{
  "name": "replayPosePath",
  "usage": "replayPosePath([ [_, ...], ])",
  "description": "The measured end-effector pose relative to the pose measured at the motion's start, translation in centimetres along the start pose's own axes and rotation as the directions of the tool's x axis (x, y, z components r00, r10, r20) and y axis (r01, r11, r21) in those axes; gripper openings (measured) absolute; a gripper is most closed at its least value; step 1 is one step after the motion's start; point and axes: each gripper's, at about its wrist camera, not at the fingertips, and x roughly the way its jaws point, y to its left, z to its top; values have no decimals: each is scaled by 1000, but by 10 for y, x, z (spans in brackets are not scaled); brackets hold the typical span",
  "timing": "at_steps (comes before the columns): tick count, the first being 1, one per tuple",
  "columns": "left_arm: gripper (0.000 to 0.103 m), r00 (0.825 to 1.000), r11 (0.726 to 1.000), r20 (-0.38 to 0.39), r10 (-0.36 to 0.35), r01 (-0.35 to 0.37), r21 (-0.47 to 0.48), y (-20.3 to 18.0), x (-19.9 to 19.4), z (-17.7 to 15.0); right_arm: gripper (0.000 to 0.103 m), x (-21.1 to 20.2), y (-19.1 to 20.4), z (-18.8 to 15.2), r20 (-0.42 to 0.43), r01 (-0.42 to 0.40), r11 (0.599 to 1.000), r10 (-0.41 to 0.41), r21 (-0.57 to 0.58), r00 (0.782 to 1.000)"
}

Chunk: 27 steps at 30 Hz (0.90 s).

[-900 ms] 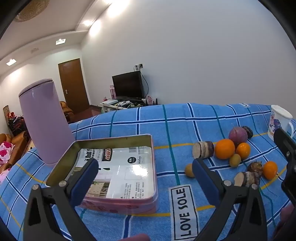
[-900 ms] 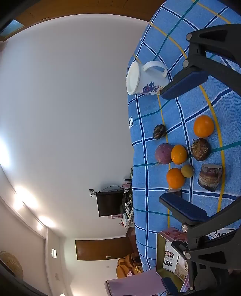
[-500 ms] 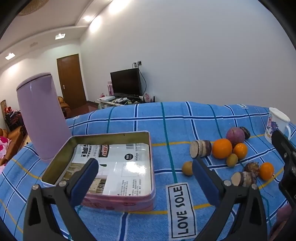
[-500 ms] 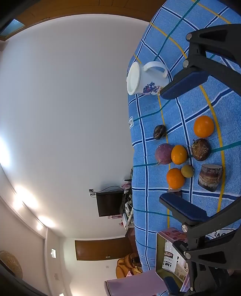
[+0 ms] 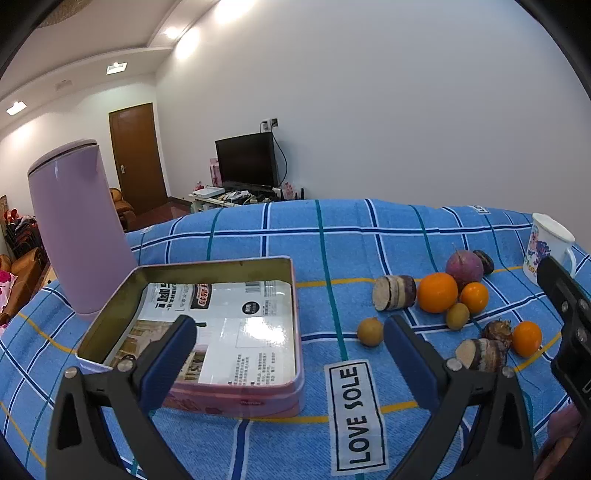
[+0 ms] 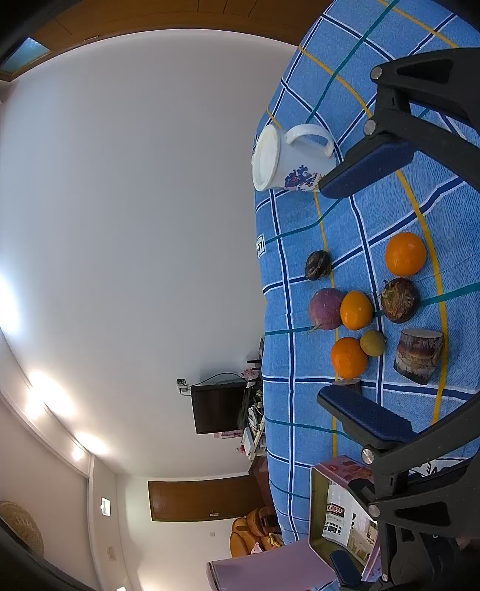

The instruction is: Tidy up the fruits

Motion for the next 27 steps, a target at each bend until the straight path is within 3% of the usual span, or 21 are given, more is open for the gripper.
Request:
replayPosePath([
  [27,103,1000,1000,-3,-10,10,2,-1,1,-3,102,2,1,-1,-8,-9,1000,9,2,1000],
])
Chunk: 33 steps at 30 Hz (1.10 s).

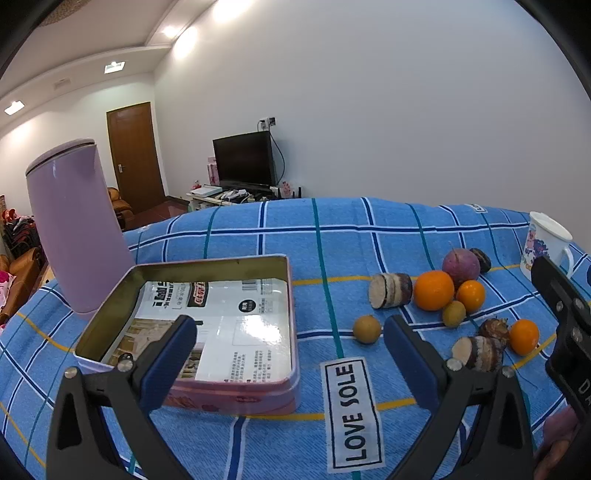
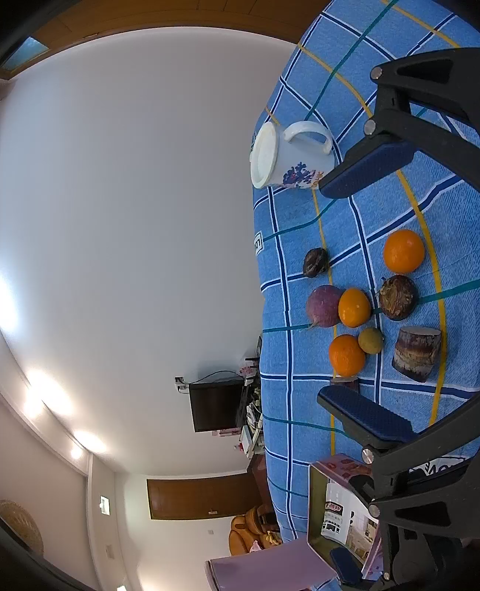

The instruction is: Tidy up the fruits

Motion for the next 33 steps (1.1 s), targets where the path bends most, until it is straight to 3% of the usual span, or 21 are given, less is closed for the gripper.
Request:
replayPosePath([
  [22,103,999,999,-19,-43,43,10,-5,-2,-2,102,8,-9,-1,-48,-1,999,3,35,999],
  [33,103,998,999,-28,-49,50,20,-6,-1,-2,101,19,-36,0,-101,40,998,-36,41,994],
])
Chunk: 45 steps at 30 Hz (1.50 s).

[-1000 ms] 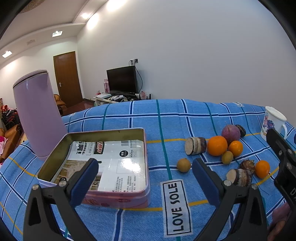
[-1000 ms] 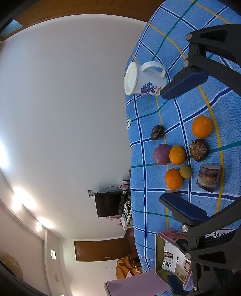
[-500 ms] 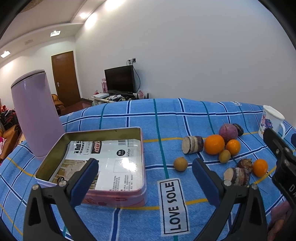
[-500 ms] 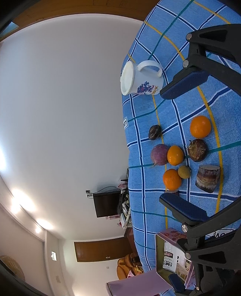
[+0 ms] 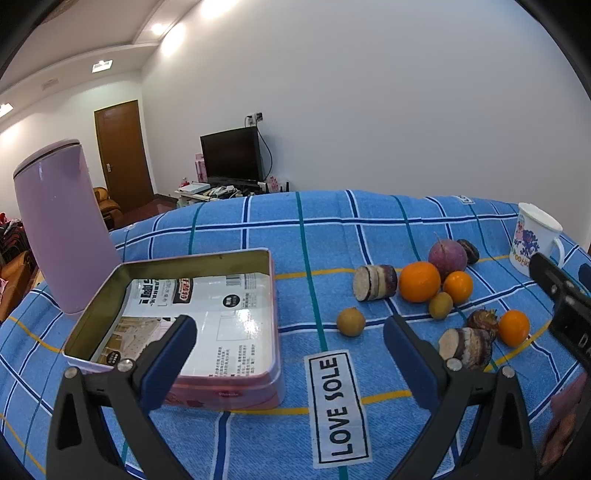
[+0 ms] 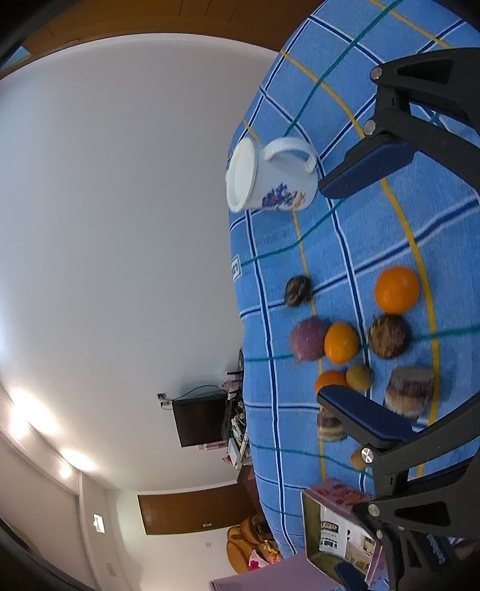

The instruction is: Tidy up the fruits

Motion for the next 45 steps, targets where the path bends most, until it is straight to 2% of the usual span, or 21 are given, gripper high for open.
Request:
replayPosePath([
  [5,103,1000,1000,-13,-4,4,9,-2,3,0,87,7,-27,0,-53,-10,999,12,39,999],
  [12,103,998,999,-54,-39,39,3,-4,7,-3,86,13,-66,-4,-122,-25,995,37,95,992],
  [14,103,996,998,-65,-53,54,9,-7,8,-4,74,18,-73,-6,-164,-53,992,71,115,984],
  [16,103,995,998,-76,-66,67,14,-11,7,-6,70,27,-74,-9,-225,-93,988,119,124,967],
  [18,101,992,995,-90,-93,96,34,-17,6,-8,64,38,-70,-12,-289,-146,980,180,133,940],
  [22,100,986,988,-104,-131,138,71,-30,0,-12,63,55,-52,-17,-369,-222,969,247,110,896],
  [27,100,979,978,-131,-156,172,122,-49,-1,-14,63,64,-28,-19,-397,-273,962,263,33,879],
  [29,100,976,975,-143,-163,182,127,-54,1,-13,62,68,-19,-22,-426,-293,956,272,16,863],
  [33,100,962,964,-190,-198,227,142,-69,7,-9,41,70,-17,-24,-459,-359,933,335,37,823],
  [37,98,945,949,-225,-239,276,149,-85,10,-5,40,68,-22,-25,-464,-355,934,336,47,820],
  [40,98,932,946,-257,-257,297,132,-93,17,-4,40,67,-38,-26,-444,-339,933,357,122,822],
  [41,97,930,946,-263,-259,299,127,-95,19,-5,40,66,-44,-26,-430,-332,932,362,146,827],
  [44,90,924,948,-283,-257,298,113,-103,29,-6,40,59,-62,-23,-369,-292,935,348,199,862],
  [45,82,921,948,-293,-257,299,106,-105,33,-8,40,60,-65,-20,-360,-282,937,340,205,869],
])
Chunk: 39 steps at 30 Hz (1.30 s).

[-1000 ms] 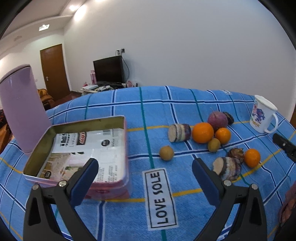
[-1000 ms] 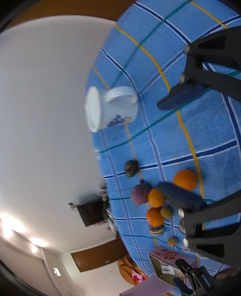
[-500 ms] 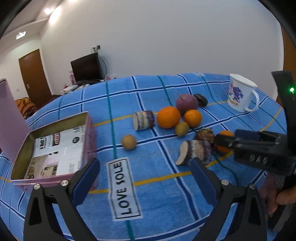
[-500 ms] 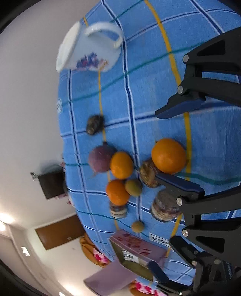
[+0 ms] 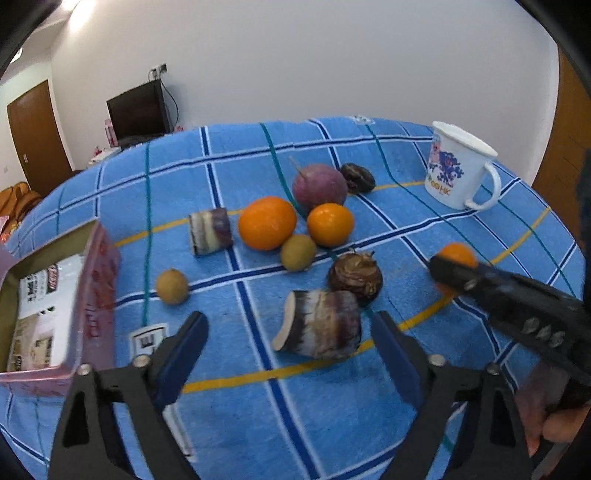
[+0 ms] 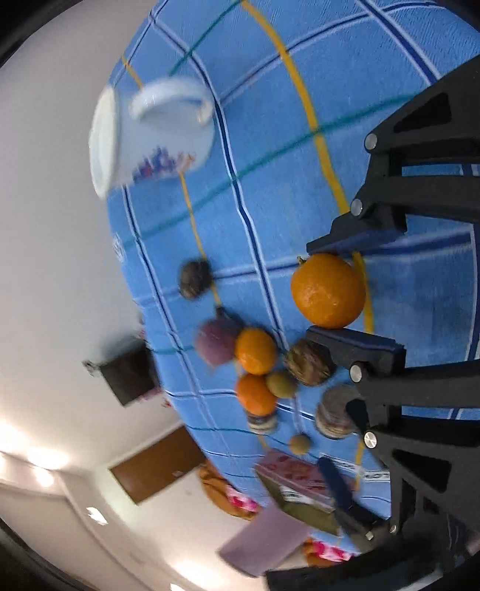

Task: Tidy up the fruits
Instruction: 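Grasp an orange with the right tool while the left tool grasps a cut purple yam piece, then carry the orange into the pink tin with the right tool while the left tool drops the yam piece there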

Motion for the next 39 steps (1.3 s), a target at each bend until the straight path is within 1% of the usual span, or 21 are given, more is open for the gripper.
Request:
replayPosePath([
  [1,72,1000,1000,-13,-3,3,-9,0,4,0,40,-2,-2,1,19,10,1000,-10,12,1000],
  [2,69,1000,1000,-25,-8,7,-17,1,8,0,40,-5,-4,1,26,13,1000,-13,17,1000],
  [3,62,997,999,-60,-37,35,-37,2,15,0,40,-5,-4,1,31,16,1000,-16,18,999],
  [4,57,998,998,-55,-40,37,-46,3,15,1,40,-5,-4,2,29,14,1000,-14,16,999],
  [5,50,998,998,-45,-46,44,-52,4,14,2,40,-5,-4,2,25,12,1000,-12,15,1000],
  [6,49,998,997,-44,-48,45,-56,4,14,2,40,-5,-4,2,22,11,1000,-12,14,1000],
  [8,48,998,997,-39,-52,49,-63,5,13,1,40,-6,-5,2,30,9,1000,-9,17,1000],
  [11,47,999,995,-13,-46,45,-85,13,4,-3,40,-14,-4,1,67,17,1000,-17,12,998],
  [14,47,999,996,29,-21,23,-83,26,-10,-6,40,-23,2,0,120,35,999,-32,-15,992],
  [17,47,997,997,77,6,0,-77,43,-30,-7,40,-33,13,-3,183,67,996,-55,-62,982],
  [19,47,992,996,115,42,-33,-81,62,-47,-8,40,-38,21,-4,218,94,992,-72,-89,973],
  [21,47,985,995,151,81,-71,-73,76,-59,-9,40,-41,29,-6,244,121,986,-90,-116,965],
  [22,47,979,993,173,110,-101,-65,84,-66,-9,40,-41,34,-6,251,132,983,-96,-130,963],
  [24,47,964,986,209,166,-156,-61,103,-76,-10,40,-36,44,-8,232,132,980,-95,-151,968],
  [26,47,955,979,223,197,-182,-87,125,-82,-11,40,-31,56,-9,197,115,979,-80,-170,977],
  [29,47,949,971,223,221,-195,-136,154,-84,-11,40,-29,79,-11,181,104,973,-67,-207,981],
  [34,47,930,954,235,281,-243,-177,190,-84,-15,40,-19,131,-6,180,62,961,-12,-270,984],
  [35,47,929,951,234,287,-247,-184,192,-83,-15,40,-15,144,-5,180,53,957,-2,-284,984],
  [39,47,926,937,220,308,-255,-241,223,-85,-19,40,3,180,-5,161,-7,954,58,-298,985],
])
